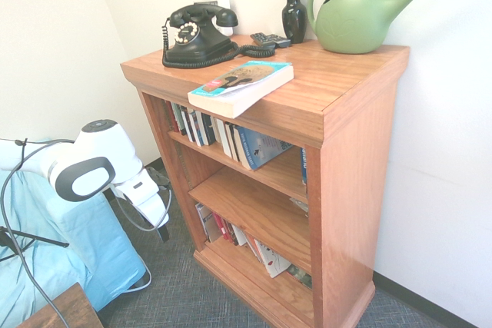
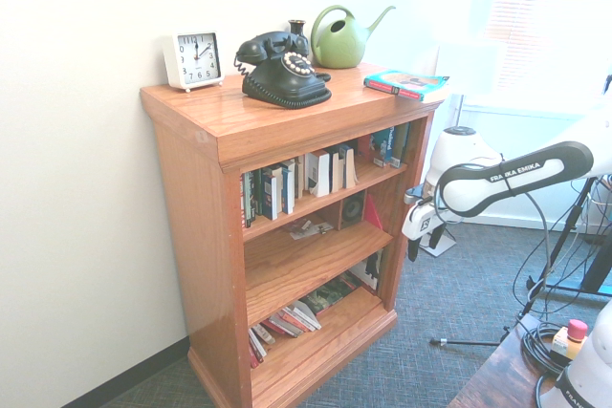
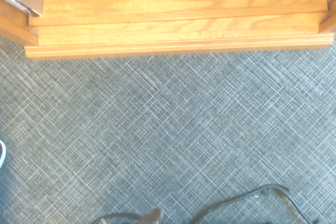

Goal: Organize the shelf

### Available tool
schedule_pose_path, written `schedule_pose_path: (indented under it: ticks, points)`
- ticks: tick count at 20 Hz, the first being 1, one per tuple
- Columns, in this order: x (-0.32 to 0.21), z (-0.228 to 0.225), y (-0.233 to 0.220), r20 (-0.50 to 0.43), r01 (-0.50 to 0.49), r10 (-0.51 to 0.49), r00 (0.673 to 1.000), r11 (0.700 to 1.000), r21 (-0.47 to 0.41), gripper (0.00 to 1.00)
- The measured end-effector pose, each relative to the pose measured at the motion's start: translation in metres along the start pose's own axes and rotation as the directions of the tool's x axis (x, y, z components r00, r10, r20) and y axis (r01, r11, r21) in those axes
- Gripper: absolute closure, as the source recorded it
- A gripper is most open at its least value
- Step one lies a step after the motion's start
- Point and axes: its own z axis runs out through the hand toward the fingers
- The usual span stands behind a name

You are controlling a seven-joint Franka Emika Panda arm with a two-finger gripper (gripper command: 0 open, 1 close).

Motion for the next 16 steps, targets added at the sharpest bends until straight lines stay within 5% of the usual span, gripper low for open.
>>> schedule_pose_path:
  ticks: [5, 9, 16]
  points:
    - [0.004, -0.001, -0.001, -0.031, 0.003, -0.003, 1.0, 1.0, -0.014, 0.0]
    - [0.026, -0.013, 0.007, -0.185, 0.031, -0.044, 0.982, 0.997, -0.072, 0.0]
    - [0.057, -0.06, 0.02, -0.492, 0.082, -0.186, 0.851, 0.971, -0.225, 0.0]
